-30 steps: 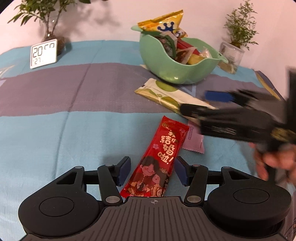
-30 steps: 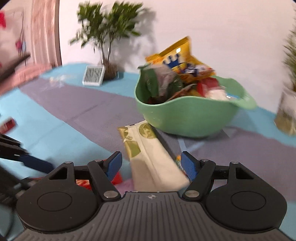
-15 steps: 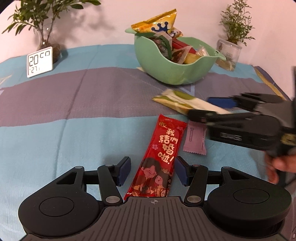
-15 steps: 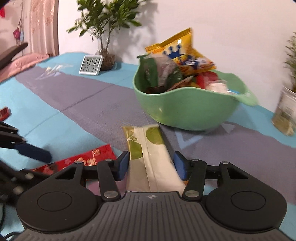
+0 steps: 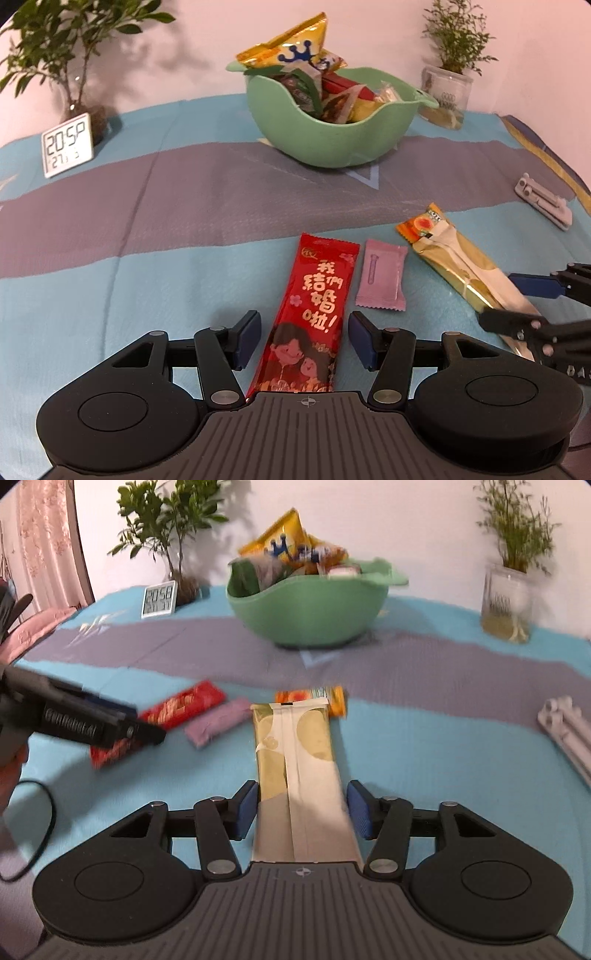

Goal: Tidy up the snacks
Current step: 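Grasp the red printed candy bar with the left tool while the right grasps the cream-green pack, then carry the red candy bar and cream-green pack over the green bowl and open both tools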

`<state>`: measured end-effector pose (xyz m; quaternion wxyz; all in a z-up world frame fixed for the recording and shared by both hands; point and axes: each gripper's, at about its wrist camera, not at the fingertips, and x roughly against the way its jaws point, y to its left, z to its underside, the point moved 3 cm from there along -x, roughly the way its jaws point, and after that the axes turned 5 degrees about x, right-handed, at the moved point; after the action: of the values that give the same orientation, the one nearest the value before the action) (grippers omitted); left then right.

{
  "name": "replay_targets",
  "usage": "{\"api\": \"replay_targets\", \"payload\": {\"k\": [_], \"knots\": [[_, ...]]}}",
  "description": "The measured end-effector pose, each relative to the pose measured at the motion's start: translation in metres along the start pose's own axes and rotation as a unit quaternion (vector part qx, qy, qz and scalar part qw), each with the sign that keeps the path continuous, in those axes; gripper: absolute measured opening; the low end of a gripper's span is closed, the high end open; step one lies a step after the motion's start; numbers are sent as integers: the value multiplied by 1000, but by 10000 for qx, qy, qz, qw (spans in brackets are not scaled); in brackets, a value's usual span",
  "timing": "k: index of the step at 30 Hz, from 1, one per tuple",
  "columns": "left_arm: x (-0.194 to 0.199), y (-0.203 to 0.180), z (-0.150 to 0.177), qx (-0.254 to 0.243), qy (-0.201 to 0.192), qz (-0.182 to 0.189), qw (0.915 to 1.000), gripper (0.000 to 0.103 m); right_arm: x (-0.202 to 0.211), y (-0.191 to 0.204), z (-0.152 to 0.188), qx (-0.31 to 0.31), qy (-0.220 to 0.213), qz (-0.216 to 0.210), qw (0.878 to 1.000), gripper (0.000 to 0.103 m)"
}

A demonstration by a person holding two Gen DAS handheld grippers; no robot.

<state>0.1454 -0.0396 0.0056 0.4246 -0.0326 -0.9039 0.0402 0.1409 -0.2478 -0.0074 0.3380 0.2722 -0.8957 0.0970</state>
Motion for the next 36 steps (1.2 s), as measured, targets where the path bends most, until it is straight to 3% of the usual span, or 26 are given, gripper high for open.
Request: {"api": "replay_targets", "payload": {"k": [3,8,9,11,17,22,29,36], "knots": [[-5,-5,-3,-147,10,-15,9999,103,-1,5,-2,68,67,-42,9999,72],[-11,-14,-8,-339,18,33,9994,103,-16,5,-14,93,107,17,9999,72],[-11,-14,-8,-361,4,54,9993,103,-18,3,-16,78,100,31,9999,71],[-11,-15,-8,-400,-33,98,9991,101,-21,2,-20,98,48,112,9999,54],[-1,-8,-10,-209,-23,272,9994,93,-10,-1,-22,116,-112,70,9998,50],[27,-6,-21,-168,-328,346,9987,92,15,-12,-37,-86,-504,-31,9987,50],[62,-20,-67,-371,-973,520,9932,92,34,-41,-80,-607,-1049,-306,9922,50],[43,-43,-133,-753,-1383,686,9851,92,21,-67,-141,-1045,-1599,-522,9802,50]]}}
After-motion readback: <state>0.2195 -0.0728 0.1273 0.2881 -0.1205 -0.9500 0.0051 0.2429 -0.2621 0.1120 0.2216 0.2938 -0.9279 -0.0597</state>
